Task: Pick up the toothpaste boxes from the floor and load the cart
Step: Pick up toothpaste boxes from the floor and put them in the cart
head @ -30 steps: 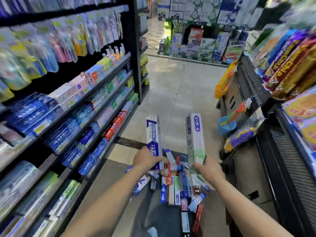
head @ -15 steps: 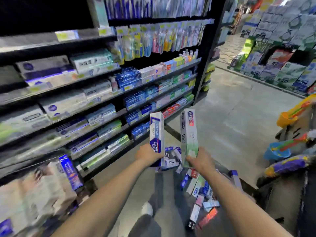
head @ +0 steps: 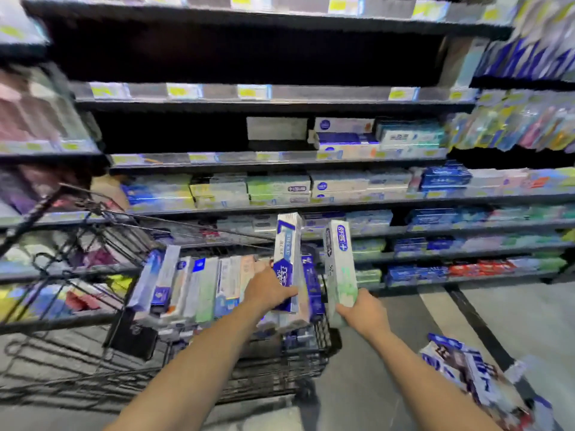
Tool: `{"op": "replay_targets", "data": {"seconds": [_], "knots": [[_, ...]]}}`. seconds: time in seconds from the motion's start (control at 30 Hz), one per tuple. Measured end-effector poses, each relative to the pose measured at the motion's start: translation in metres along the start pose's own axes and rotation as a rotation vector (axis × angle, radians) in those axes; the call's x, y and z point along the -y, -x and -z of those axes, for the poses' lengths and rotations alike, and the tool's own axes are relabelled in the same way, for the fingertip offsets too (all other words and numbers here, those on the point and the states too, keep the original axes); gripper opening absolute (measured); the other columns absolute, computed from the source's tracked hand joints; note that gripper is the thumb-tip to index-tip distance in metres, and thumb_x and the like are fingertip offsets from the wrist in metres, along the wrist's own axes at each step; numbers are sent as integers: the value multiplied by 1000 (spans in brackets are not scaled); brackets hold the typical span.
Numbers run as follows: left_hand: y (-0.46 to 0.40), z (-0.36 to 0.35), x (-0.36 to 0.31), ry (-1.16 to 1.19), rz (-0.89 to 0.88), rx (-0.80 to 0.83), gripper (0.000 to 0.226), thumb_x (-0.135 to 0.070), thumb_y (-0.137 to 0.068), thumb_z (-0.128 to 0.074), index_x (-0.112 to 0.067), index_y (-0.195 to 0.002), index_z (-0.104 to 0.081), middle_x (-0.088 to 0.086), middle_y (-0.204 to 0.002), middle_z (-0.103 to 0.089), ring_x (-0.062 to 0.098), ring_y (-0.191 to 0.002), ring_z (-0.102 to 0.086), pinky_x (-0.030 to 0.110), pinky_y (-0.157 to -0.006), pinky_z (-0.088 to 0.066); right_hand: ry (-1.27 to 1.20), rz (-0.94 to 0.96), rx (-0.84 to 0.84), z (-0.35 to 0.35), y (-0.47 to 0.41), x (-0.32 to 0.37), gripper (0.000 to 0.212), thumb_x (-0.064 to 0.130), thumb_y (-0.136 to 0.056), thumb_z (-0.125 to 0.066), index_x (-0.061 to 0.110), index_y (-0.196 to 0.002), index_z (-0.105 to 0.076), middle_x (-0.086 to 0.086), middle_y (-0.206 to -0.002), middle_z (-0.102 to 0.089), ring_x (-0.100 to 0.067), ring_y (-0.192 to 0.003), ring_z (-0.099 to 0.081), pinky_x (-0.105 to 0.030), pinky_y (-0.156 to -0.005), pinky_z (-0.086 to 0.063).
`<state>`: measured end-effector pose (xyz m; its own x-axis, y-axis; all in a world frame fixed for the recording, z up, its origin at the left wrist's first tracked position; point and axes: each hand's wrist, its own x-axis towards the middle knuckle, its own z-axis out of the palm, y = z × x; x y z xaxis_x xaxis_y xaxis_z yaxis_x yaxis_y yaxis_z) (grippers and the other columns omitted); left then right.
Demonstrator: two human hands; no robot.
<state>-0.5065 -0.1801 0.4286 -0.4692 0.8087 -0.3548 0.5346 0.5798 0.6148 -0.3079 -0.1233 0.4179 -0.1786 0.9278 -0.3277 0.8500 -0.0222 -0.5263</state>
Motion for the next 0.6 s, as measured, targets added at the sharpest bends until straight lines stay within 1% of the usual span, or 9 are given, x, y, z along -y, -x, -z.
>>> {"op": "replay_targets", "data": {"seconds": [0.07,0.13,0.2,0.27,0.37,0.43,0.5,0.57,0.6], "knots": [[-18,34,38,-8,73,-32,60,-44,-74,-73,-10,-118,-51,9,-116,-62,27,-104,-61,35,-88,-52,19,44,45,-35,-13,44,45,37,-80,-66,8,-113,-56,-11,-114,-66,-30,-105,-62,-31,-77,-46],[-37,64,75,-7,127,-39,54,-43,-75,-73,-11,-114,-52,7,-110,-62,26,-103,-61,34,-89,-52,17,64,104,-71,-24,82,47,38,-79,-67,8,-113,-56,-11,-113,-67,-28,-104,-63,-31,-79,-49],[-52,92,108,-26,167,-41,41,-43,-77,-71,-13,-98,-52,2,-94,-60,24,-97,-61,29,-84,-51,42,91,137,-105,-31,117,51,38,-80,-67,6,-117,-54,-13,-113,-65,-29,-105,-62,-31,-80,-47],[-67,113,141,-42,207,-42,38,-44,-77,-71,-15,-89,-49,3,-96,-63,25,-94,-61,29,-81,-50,55,97,187,-138,-37,146,60,39,-82,-66,3,-125,-48,-15,-114,-64,-30,-105,-61,-32,-80,-47],[-88,130,181,-52,267,-26,51,-44,-76,-72,-12,-109,-53,9,-116,-62,26,-105,-60,31,-85,-48,90,71,256,-181,-43,177,63,45,-84,-63,2,-126,-44,-14,-112,-63,-30,-101,-61,-32,-76,-47],[-101,131,202,-76,309,-5,61,-45,-76,-71,-9,-121,-50,9,-121,-60,26,-112,-58,31,-88,-46,109,54,306,-205,-50,191,63,45,-86,-62,2,-128,-41,-12,-107,-63,-28,-97,-61,-30,-70,-43],[-116,126,221,-87,342,24,61,-46,-76,-70,-9,-120,-50,9,-121,-60,25,-112,-58,29,-88,-46,146,36,348,-228,-58,200,62,42,-88,-60,1,-131,-39,-10,-108,-61,-25,-98,-59,-29,-71,-40],[-133,117,238,-75,356,63,60,-48,-75,-70,-10,-117,-52,8,-120,-62,24,-110,-59,30,-89,-48,180,14,366,-249,-68,205,61,42,-89,-59,2,-131,-40,-9,-117,-60,-24,-103,-58,-28,-73,-39],[-141,110,245,-65,365,84,60,-48,-75,-70,-9,-118,-51,8,-120,-61,24,-110,-59,30,-90,-48,179,-4,370,-259,-73,206,58,43,-88,-59,4,-128,-42,-7,-116,-60,-22,-99,-57,-27,-74,-40]]}}
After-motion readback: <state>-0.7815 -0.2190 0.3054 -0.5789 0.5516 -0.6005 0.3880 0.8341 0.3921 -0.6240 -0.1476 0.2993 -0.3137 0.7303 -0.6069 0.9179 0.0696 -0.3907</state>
